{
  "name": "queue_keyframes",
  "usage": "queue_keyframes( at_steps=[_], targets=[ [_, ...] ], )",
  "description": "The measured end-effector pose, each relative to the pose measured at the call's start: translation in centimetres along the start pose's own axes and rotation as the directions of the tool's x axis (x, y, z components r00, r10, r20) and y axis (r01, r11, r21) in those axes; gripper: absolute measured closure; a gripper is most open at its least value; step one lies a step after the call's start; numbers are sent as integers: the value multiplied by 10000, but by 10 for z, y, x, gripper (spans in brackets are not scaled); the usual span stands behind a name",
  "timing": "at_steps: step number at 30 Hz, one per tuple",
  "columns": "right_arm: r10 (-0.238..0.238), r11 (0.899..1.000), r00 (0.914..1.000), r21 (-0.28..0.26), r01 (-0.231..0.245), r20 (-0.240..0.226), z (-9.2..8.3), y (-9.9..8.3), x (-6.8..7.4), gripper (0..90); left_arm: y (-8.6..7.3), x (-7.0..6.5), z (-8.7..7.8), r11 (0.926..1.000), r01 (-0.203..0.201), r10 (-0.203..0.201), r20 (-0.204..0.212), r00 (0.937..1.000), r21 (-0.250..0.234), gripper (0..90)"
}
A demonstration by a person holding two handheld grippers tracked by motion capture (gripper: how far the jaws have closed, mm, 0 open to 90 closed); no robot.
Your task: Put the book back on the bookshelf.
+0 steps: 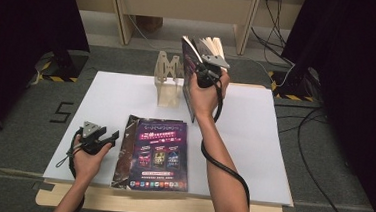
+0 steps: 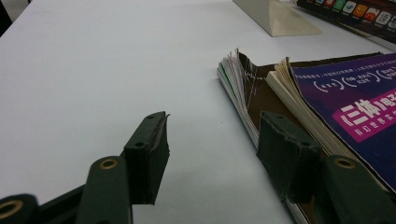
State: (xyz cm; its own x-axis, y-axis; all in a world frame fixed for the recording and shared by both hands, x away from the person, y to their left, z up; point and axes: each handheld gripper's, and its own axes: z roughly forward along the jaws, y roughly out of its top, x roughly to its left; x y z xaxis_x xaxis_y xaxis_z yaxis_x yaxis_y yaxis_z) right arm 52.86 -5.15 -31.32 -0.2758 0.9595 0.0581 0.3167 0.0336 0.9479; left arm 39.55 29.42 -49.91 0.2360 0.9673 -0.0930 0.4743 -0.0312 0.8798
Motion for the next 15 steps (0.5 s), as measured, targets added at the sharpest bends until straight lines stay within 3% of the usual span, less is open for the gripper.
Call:
queue_keyframes(
  at_steps=[15],
  targets=[
    [57, 9991, 10000, -410, -55, 45, 12, 8, 5, 850, 0, 0, 0, 10000, 21, -21, 8, 10000, 8, 422]
  ],
)
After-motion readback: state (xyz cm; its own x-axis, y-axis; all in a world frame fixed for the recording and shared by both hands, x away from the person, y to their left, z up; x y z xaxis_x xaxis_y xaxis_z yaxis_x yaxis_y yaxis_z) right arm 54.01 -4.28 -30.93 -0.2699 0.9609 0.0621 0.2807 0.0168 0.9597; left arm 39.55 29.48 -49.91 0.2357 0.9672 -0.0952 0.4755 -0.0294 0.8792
